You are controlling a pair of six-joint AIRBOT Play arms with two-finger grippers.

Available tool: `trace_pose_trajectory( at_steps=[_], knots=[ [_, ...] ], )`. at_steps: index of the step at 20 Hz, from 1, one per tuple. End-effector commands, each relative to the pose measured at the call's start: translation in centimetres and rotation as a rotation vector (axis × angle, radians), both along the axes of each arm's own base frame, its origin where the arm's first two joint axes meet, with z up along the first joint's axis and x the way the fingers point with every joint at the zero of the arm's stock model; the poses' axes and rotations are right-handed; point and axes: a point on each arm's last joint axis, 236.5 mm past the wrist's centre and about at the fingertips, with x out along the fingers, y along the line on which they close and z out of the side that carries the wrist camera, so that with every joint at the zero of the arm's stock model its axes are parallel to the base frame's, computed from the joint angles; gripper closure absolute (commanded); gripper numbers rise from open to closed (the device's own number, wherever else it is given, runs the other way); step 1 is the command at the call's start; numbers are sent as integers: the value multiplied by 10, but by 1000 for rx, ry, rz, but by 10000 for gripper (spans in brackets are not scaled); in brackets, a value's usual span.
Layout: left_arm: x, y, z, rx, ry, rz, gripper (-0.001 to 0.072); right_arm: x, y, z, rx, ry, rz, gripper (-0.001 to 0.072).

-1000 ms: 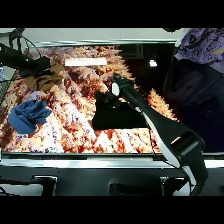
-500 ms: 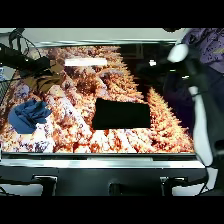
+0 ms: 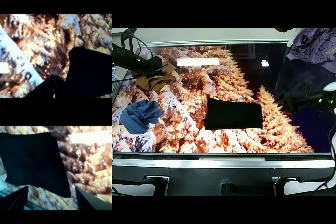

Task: Fold the clothes and pants, and hang the long-sleeved shirts on hangers.

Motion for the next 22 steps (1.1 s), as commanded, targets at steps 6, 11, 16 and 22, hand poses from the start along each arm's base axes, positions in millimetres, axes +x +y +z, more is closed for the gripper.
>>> trace_pose_trajectory(
  at_steps=[6,11,16,22],
  knots=[
    [0,0,0,0,0,1,686,-13,48,-71,101,-36,-15,136],
    [0,0,0,0,0,1,686,4,71,-80,34,-85,-11,320],
    [0,0,0,0,0,1,686,11,96,-66,74,-113,11,680],
    [0,0,0,0,0,1,686,104,60,33,-55,-329,-94,684]
  ],
)
